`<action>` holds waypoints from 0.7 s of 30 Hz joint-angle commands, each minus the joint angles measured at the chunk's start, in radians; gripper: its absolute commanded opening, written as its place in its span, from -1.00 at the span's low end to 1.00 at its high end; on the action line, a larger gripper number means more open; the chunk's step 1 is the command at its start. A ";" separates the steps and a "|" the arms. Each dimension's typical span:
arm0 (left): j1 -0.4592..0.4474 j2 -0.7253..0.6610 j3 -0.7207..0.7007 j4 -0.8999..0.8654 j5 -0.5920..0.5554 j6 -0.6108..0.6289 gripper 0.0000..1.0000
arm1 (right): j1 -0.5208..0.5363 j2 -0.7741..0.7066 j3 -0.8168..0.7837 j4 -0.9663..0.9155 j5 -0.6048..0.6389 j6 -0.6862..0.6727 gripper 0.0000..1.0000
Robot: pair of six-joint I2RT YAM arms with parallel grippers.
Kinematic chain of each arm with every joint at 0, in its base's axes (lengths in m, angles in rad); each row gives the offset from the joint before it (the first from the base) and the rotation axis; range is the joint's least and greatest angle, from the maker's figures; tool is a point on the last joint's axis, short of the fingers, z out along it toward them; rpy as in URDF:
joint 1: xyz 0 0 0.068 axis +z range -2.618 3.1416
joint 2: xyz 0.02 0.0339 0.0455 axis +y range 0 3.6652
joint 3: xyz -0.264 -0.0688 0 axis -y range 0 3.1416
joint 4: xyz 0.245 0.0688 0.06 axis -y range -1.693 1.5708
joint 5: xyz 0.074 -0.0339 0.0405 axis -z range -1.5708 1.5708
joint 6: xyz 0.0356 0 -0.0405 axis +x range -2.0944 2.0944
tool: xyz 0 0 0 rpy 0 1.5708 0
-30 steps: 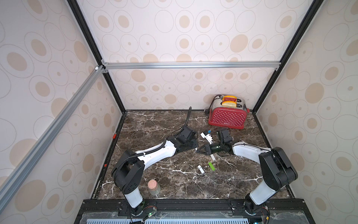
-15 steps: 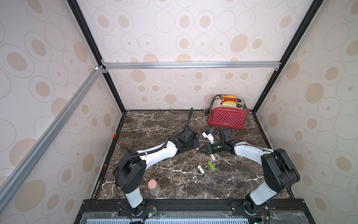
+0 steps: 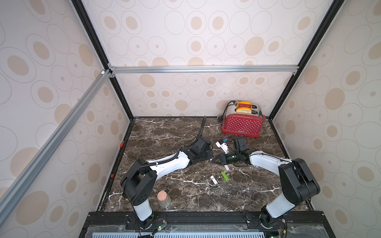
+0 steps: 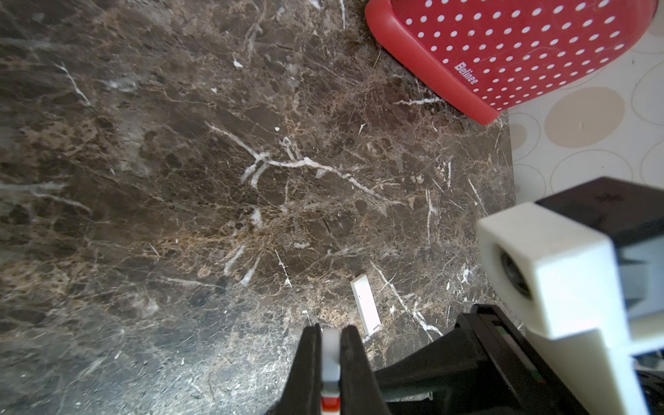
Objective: Close the usb drive cover
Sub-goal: Close the cover of the USB drive.
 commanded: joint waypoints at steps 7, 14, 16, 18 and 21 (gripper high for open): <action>-0.089 0.018 -0.081 -0.094 0.196 -0.031 -1.00 | -0.032 -0.087 0.019 0.135 0.101 -0.055 -1.00; -0.100 0.043 -0.089 -0.084 0.238 -0.026 -1.00 | -0.039 -0.101 0.016 0.145 0.110 -0.048 -1.00; -0.105 0.053 -0.086 -0.085 0.251 -0.024 -1.00 | -0.041 -0.106 0.015 0.139 0.117 -0.052 -1.00; -0.110 0.056 -0.086 -0.085 0.260 -0.025 -1.00 | -0.043 -0.116 0.014 0.137 0.124 -0.053 -1.00; -0.112 0.057 -0.091 -0.083 0.269 -0.028 -1.00 | -0.045 -0.132 0.013 0.135 0.138 -0.055 -1.00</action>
